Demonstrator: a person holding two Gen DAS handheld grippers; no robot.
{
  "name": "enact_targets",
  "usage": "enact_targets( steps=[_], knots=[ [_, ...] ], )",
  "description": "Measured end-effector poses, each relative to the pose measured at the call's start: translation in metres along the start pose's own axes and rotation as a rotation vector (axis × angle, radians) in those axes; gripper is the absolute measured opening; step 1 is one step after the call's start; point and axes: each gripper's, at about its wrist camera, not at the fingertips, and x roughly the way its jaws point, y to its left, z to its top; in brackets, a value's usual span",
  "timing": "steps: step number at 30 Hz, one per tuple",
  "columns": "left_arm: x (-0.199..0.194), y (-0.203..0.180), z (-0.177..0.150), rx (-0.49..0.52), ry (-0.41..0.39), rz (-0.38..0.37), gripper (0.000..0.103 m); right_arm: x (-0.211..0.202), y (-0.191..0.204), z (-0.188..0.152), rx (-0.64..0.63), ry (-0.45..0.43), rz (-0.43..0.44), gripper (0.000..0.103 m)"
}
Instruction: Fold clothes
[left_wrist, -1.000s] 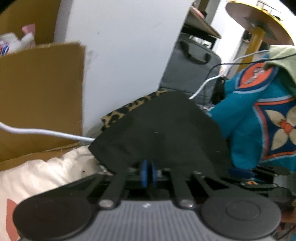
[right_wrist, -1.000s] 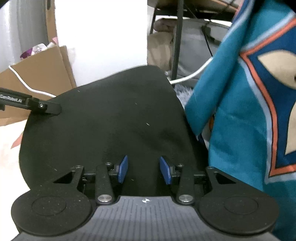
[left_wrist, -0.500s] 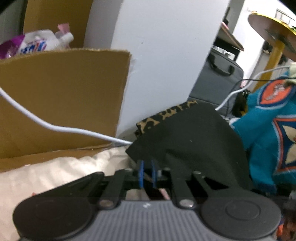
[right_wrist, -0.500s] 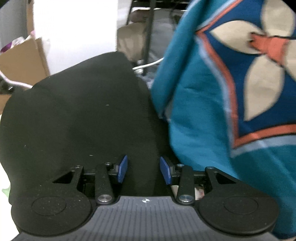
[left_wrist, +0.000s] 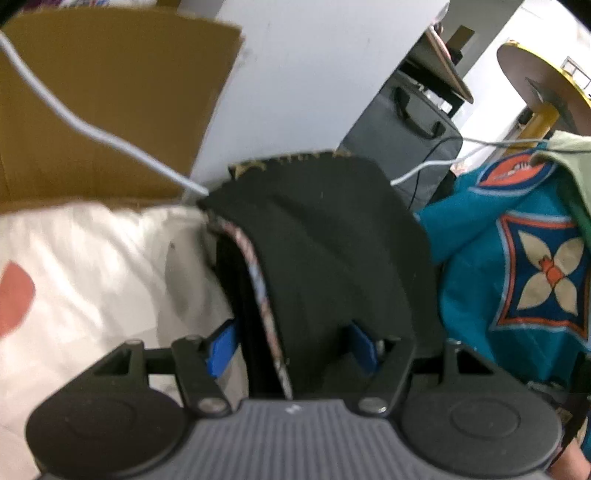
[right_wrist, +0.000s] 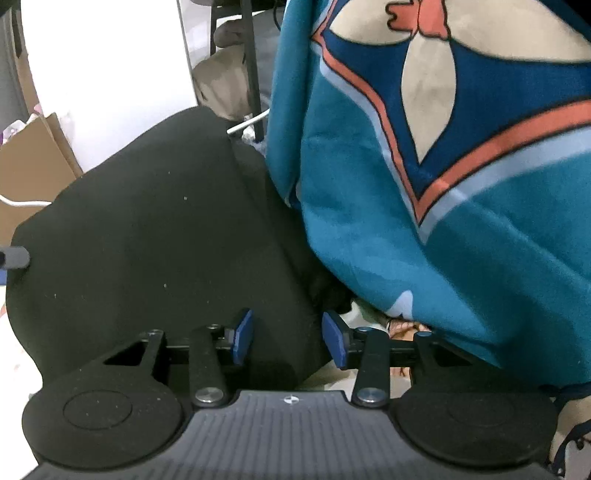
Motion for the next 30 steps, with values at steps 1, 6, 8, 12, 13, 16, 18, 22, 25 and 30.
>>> enact_targets(
  steps=[1, 6, 8, 12, 13, 16, 18, 22, 25, 30],
  knots=[
    [0.003, 0.003, -0.005, -0.023, 0.016, -0.019, 0.065, 0.001, 0.000, -0.001, -0.005, 0.001, 0.001, 0.049],
    [0.009, 0.010, -0.025, -0.065, 0.053, -0.063, 0.042, 0.012, -0.009, -0.006, 0.035, 0.036, -0.017, 0.049],
    [0.008, 0.013, -0.027, -0.084, 0.073, -0.070, 0.026, 0.014, -0.012, -0.006, 0.065, 0.042, -0.033, 0.048],
    [0.001, 0.013, -0.029, -0.105, 0.119, -0.032, 0.024, 0.002, -0.009, -0.005, 0.094, 0.010, -0.047, 0.048],
    [-0.001, 0.012, -0.029, -0.099, 0.129, -0.025, 0.024, -0.003, -0.007, -0.004, 0.100, -0.003, -0.045, 0.048],
    [-0.012, 0.005, -0.028, -0.056, 0.138, 0.030, 0.025, -0.018, 0.005, -0.002, 0.087, -0.056, 0.012, 0.048],
    [-0.023, 0.000, -0.026, -0.020, 0.115, 0.080, 0.022, -0.024, 0.017, -0.001, 0.057, -0.073, 0.044, 0.048],
    [-0.043, -0.009, -0.014, 0.027, 0.042, 0.110, 0.023, -0.029, 0.038, -0.001, -0.014, -0.088, 0.087, 0.048],
    [-0.045, -0.025, 0.001, 0.096, -0.003, 0.105, 0.026, -0.025, 0.049, -0.004, -0.035, -0.071, 0.111, 0.048],
    [-0.026, -0.063, 0.026, 0.284, -0.057, 0.097, 0.039, -0.017, 0.067, -0.005, -0.063, -0.054, 0.158, 0.048]
  ],
)
